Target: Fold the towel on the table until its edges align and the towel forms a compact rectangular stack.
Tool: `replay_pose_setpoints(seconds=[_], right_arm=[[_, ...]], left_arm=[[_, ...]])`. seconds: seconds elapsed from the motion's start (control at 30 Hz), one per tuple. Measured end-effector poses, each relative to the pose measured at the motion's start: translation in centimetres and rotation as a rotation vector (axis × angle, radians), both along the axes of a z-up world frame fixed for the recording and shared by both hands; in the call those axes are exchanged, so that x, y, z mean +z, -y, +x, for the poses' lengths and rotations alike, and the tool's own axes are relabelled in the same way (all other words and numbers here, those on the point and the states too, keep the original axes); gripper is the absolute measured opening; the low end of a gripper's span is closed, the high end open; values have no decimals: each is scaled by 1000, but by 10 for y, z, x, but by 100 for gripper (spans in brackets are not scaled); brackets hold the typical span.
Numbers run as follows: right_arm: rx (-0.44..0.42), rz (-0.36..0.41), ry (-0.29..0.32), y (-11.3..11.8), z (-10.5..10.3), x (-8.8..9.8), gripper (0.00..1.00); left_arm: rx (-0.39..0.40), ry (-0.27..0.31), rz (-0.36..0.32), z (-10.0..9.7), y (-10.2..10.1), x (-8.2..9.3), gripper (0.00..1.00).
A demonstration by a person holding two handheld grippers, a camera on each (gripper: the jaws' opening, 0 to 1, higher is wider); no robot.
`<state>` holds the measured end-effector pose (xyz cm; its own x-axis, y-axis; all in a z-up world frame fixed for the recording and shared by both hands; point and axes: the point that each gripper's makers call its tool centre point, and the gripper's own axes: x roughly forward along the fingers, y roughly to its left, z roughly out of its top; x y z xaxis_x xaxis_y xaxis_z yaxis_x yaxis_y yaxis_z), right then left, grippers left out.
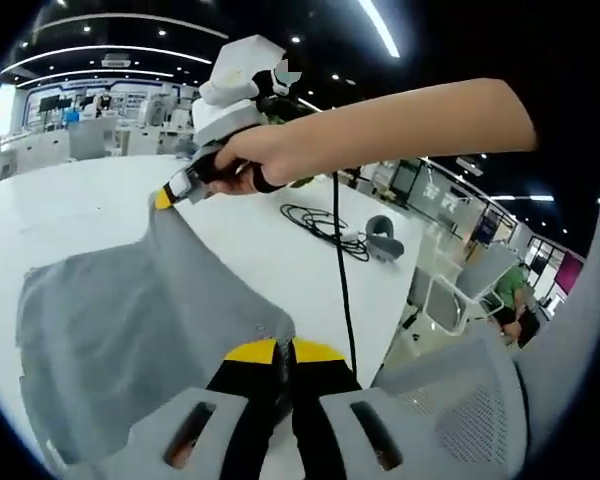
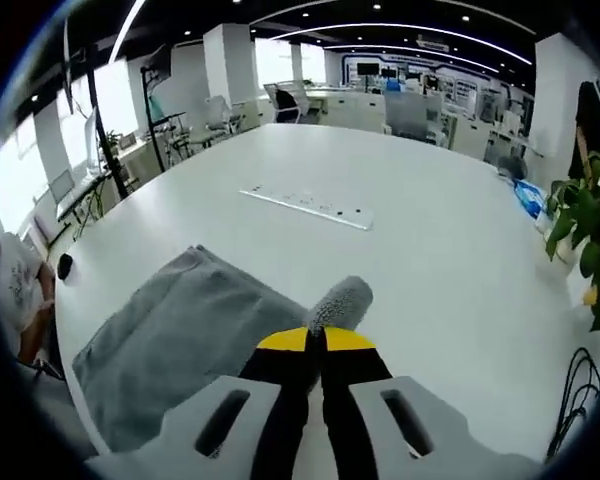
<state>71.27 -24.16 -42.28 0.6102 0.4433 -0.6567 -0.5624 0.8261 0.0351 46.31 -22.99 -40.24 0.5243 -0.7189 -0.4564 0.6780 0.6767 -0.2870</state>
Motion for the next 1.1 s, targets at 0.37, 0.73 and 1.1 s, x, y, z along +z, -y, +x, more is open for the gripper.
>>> replay_pose_setpoints(seconds=[0.37,0.73,1.1], right_arm=[[81,5,26,-56,0,11,0],[134,37,15,-116,-3,10,0],[165,52,-5,-152,-2,2,0]], left_arm=[[23,52,66,2,-51,14,4],[91,52,103,0,-111,10,4],[162,26,60,-5,-135,7,4]])
